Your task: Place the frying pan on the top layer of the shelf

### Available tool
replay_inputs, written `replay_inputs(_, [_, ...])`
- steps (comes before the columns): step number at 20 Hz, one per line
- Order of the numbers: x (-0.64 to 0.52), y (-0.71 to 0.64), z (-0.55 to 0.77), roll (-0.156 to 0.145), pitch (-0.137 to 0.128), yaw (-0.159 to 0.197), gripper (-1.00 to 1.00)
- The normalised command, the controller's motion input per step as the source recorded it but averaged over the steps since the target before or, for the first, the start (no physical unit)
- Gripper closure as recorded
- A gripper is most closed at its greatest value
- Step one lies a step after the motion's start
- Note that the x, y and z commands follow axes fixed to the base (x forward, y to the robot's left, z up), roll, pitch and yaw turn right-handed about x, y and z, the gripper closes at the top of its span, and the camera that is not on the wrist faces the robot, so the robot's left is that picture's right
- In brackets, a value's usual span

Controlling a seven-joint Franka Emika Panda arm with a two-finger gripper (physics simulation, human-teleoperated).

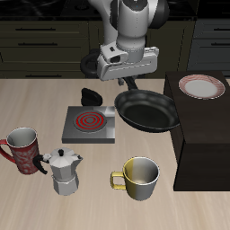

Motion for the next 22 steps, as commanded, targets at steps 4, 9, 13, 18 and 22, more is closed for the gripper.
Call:
replay_inputs(4, [0.05,0.29,-0.02,0.037,0.005,0.034,1.0])
replay_inputs(9, [0.04,0.23,-0.01,0.029,0.003,0.024,1.0])
replay_inputs(13, [0.0,0.27,-0.03,0.034,0.006,0.009,1.0])
replay_inputs(18, [0.0,0.32,0.01,0.039,-0.006,0.015,1.0])
replay_inputs(22, [0.04,0.29,-0.06,0.032,0.004,0.039,1.0])
